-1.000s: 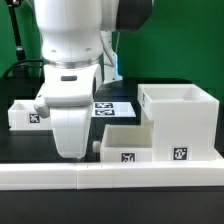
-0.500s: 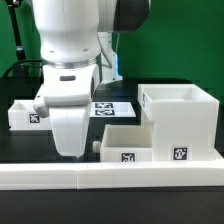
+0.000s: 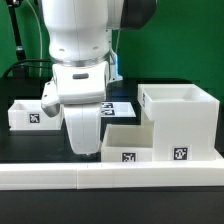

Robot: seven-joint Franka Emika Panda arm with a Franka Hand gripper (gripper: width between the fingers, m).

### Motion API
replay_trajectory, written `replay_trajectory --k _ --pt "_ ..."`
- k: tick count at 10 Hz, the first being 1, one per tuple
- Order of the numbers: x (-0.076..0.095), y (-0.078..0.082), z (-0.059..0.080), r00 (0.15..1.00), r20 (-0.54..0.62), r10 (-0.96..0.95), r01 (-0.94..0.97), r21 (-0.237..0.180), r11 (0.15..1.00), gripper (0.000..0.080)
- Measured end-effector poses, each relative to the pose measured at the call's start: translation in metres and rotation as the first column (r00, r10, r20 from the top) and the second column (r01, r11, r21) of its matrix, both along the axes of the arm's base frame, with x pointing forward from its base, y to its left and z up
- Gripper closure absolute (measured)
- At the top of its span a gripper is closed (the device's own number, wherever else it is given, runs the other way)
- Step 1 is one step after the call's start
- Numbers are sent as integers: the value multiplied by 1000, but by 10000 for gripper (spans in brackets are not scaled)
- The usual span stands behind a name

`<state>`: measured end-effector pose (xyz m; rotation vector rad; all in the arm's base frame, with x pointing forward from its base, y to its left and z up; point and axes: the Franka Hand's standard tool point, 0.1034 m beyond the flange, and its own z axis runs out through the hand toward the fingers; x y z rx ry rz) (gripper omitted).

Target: Assemble drawer

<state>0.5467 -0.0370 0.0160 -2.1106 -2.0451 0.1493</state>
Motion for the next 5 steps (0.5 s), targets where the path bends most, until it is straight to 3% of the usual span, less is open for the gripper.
replay_trajectory --k 3,5 --pt "1 3 -3 994 11 -109 109 -48 993 151" --pt "-4 -15 -7 996 6 -86 86 -48 995 151"
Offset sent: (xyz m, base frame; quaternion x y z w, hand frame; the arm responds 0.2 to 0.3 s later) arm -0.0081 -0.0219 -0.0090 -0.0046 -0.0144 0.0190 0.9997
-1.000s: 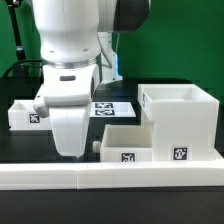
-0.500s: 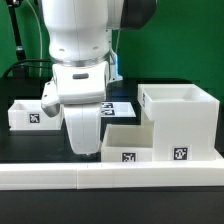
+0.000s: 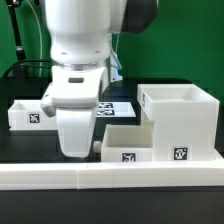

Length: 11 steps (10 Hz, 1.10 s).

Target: Assemble drawer

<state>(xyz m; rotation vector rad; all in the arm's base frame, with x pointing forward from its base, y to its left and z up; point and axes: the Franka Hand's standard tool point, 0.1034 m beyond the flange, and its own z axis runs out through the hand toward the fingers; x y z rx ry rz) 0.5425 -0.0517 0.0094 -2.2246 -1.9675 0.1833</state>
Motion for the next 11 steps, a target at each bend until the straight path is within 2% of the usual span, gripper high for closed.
replay_trajectory --k 1,3,7,9,11 --pt "-2 -10 1 1000 0 -15 15 -7 1000 151" --pt "0 -19 3 1000 3 -30 30 -17 999 151" --pt "-2 -17 1 1000 -1 -26 26 -15 1000 151" --pt "-13 -2 -1 1000 -8 -13 12 -9 1000 151" --pt "-9 10 0 1000 -4 7 -7 -4 1000 151"
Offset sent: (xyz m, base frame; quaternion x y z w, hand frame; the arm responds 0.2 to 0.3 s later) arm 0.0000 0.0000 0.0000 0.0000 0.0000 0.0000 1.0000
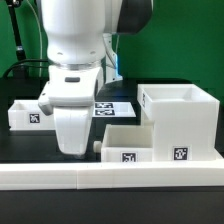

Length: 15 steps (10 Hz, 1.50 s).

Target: Assemble drawer

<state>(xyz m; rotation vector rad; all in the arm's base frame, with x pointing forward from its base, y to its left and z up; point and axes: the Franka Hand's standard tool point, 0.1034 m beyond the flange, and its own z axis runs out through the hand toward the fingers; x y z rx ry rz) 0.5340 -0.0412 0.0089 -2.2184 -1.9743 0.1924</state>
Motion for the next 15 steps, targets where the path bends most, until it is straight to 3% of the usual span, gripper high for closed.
replay_trajectory --k 5,11,12,15 --pt "8 12 4 997 -26 -79 79 -28 997 151" --pt "7 5 4 995 -27 -91 90 -34 995 151" --pt "3 -1 3 1000 -20 -19 19 -15 1000 151" --pt "3 1 36 1000 5 5 -5 -23 1000 151"
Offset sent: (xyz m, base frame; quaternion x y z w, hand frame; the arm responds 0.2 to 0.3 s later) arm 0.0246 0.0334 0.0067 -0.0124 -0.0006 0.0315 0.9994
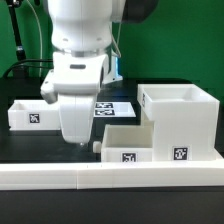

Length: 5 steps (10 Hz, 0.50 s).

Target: Assemble drawer

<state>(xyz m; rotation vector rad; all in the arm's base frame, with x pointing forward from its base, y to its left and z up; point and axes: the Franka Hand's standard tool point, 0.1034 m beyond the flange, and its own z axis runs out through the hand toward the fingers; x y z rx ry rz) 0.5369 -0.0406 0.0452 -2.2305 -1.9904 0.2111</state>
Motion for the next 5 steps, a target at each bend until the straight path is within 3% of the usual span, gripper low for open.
replay_trajectory --k 2,4,5 --pt "-4 14 19 1000 25 -4 4 -6 1000 151" --pt "0 36 25 997 70 -17 17 1 1000 151" --pt "-1 32 23 998 66 -19 19 0 1000 151"
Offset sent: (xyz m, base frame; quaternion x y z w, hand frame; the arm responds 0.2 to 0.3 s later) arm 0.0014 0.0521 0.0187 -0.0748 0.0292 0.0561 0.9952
